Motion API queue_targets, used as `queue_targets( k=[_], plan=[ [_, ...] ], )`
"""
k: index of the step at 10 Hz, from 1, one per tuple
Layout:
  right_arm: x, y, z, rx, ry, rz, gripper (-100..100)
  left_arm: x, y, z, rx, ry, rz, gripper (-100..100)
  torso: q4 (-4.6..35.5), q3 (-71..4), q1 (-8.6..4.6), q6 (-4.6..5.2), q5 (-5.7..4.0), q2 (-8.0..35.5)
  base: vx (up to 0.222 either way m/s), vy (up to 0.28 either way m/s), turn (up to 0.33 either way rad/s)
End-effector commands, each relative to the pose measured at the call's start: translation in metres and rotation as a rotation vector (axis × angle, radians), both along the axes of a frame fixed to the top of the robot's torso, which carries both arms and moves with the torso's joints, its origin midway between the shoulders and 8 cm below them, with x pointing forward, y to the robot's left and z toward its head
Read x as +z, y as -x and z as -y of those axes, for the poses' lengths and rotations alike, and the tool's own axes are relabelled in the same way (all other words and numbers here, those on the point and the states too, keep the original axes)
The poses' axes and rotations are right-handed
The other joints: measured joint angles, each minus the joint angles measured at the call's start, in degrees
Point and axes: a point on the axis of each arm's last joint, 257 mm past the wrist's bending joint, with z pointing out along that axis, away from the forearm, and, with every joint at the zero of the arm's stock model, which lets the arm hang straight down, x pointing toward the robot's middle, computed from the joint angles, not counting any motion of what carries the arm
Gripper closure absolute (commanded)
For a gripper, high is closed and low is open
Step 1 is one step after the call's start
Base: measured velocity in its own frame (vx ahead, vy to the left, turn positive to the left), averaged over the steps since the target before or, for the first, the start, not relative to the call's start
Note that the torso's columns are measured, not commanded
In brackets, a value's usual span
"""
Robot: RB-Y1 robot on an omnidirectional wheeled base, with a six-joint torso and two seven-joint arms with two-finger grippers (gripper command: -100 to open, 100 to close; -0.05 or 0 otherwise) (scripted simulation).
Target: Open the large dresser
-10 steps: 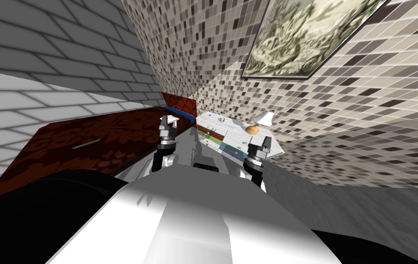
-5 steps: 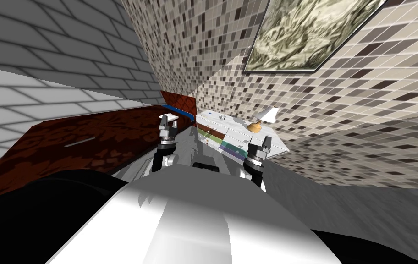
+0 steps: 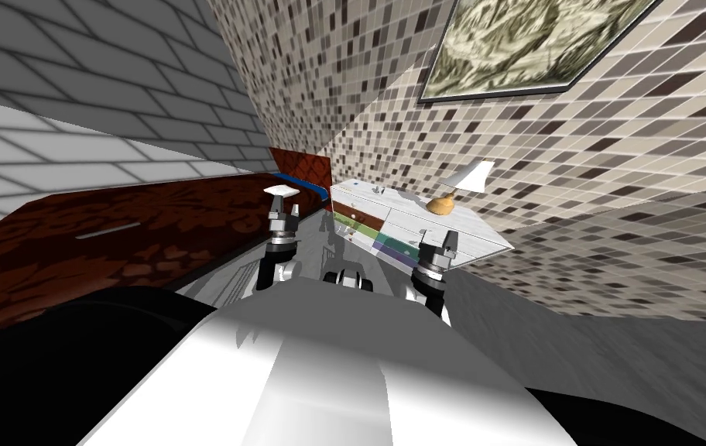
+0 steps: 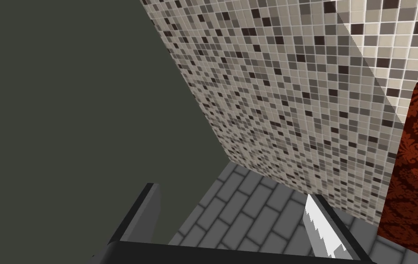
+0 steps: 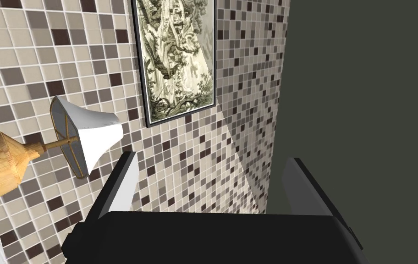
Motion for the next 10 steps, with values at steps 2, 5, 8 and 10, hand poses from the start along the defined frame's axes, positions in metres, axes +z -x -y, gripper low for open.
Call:
queue_targets(
  k=[2,5,8,10],
  plan=[
    [-0.005,-0.002,-0.001,0.106,-0.016,-0.016,-100,0.000,0.000,0.000,0.000,0.000,0.000,0,0.7,-1.4,0.03,0.00,0.01,0.6,0.040,0.033,0.093],
    [-0.011,-0.002,0.003,0.178,-0.067,-0.025,-100,0.000,0.000,0.000,0.000,0.000,0.000,0,0.8,-1.4,-0.05,0.02,-0.01,0.8,0.045,0.029,0.074],
    [-0.014,-0.002,0.006,0.222,-0.110,-0.029,-100,0.000,0.000,0.000,0.000,0.000,0.000,0,0.8,-1.4,0.00,-0.01,0.00,0.8,0.034,0.023,0.077],
    [-0.017,-0.002,0.010,0.263,-0.158,-0.032,-100,0.000,0.000,0.000,0.000,0.000,0.000,0,0.8,-1.4,0.01,0.00,0.00,0.7,0.048,0.031,0.082]
  ],
)
